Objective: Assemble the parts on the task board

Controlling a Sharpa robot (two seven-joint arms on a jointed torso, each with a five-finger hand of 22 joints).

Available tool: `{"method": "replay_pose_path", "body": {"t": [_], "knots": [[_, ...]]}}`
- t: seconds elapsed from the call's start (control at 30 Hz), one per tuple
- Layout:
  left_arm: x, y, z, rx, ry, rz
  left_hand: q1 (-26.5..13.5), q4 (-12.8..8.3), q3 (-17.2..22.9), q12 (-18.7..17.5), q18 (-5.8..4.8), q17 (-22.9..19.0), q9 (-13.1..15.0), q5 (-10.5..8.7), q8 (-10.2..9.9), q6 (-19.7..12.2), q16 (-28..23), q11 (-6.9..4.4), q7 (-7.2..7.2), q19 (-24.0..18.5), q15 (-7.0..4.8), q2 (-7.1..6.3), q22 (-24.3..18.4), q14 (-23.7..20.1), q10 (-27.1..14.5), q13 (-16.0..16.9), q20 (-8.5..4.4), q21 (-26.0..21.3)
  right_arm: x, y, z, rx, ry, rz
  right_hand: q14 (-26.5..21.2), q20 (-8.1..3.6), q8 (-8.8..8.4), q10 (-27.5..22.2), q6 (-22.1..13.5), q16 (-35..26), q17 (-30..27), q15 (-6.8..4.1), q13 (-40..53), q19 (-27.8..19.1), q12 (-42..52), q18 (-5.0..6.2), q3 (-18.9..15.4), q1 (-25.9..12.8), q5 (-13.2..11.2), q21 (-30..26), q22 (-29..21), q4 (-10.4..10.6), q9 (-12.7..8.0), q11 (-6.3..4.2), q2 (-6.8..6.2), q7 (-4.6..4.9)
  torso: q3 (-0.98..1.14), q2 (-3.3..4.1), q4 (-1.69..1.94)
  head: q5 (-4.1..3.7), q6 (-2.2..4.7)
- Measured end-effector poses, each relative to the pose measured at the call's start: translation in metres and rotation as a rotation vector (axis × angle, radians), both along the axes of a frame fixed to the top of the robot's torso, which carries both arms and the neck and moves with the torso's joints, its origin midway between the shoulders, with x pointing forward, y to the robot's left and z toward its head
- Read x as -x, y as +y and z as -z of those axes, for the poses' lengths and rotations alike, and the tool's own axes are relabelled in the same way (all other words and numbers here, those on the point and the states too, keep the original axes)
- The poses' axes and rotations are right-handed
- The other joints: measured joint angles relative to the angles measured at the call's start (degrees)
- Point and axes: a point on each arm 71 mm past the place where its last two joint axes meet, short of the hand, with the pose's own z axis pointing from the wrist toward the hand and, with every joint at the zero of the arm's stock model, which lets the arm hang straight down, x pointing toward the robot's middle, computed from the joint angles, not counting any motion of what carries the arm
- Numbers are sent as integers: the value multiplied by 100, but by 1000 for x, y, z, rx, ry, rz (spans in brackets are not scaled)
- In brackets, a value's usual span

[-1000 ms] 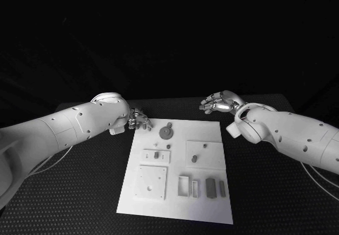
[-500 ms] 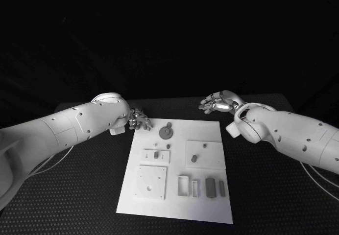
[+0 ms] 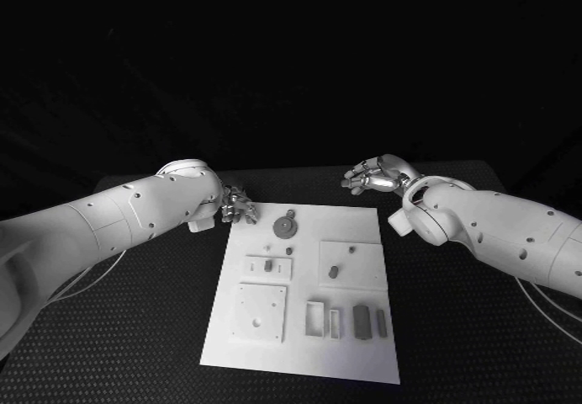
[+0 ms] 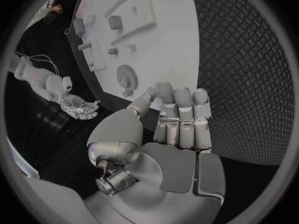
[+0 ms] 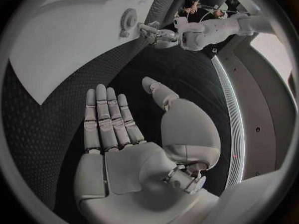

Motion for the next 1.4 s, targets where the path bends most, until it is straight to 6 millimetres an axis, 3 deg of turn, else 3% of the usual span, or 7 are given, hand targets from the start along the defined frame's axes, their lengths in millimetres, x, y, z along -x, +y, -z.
{"method": "replay_pose_path", "body": {"t": [0.13, 0.23, 0.43, 0.93, 1.4], "knots": [[1, 4, 0, 13, 4, -12, 67, -7, -7, -2, 0, 0, 0, 41, 10, 57, 22, -31, -17, 24, -1, 26, 0, 43, 32, 0, 21, 0, 0, 0, 0, 0, 0, 0, 0, 0, 0, 0, 0, 0, 0, 0, 0, 0, 0, 0, 0, 0, 0, 0, 0, 0, 0, 0, 0, 0, 1, 0, 0, 0, -1], [2, 9, 0, 30, 7, -27, 242, 194, 349, -31, 1, 0, -2, -47, 10, 104, 22, -64, -28, 106, -20, -138, -1, 88, 68, 0, -20, 0, 0, 0, 0, 0, 0, 0, 0, 0, 0, 0, 0, 0, 0, 0, 0, 0, 0, 0, 0, 0, 0, 0, 5, 0, 0, 0, 0, 0, 1, -1, 2, 3, -2], [10, 20, 0, 83, 18, -51, 210, 278, 520, -31, 0, -1, -2, -70, 10, 105, 45, -70, -28, 147, -27, -186, -1, 117, 91, 10, -19, 0, 0, -2, 0, 1, 0, 3, 0, 0, 0, 0, 0, 0, -3, 0, 0, 0, 0, 0, 0, 0, 0, 0, 5, 0, 0, 0, 0, 0, 4, -5, 7, 12, 2], [57, 32, -9, 204, 41, -42, 164, 307, 582, -31, 1, -1, -2, -67, 10, 178, 89, -92, -60, 167, -43, -288, -2, 185, 195, 30, -40, 0, 0, -8, 0, 5, 1, 14, 0, 0, 0, 0, 0, 0, -5, 0, 0, 0, 0, 0, 0, 0, 0, 0, 10, 0, -5, 0, 0, 0, 5, -25, 36, 48, 1], [91, 15, 4, 166, 30, 38, 135, 379, 667, -31, 2, 13, -1, -65, 11, 295, 138, -149, -114, 257, -73, -417, -3, 279, 313, 47, -52, 47, 0, -8, 0, 5, 1, 13, 0, 0, 0, 0, 0, 0, -4, 0, 0, 0, 0, 0, 0, 0, 0, -22, 10, 0, -5, 0, 0, 0, -6, -38, 62, 45, -52]]}}
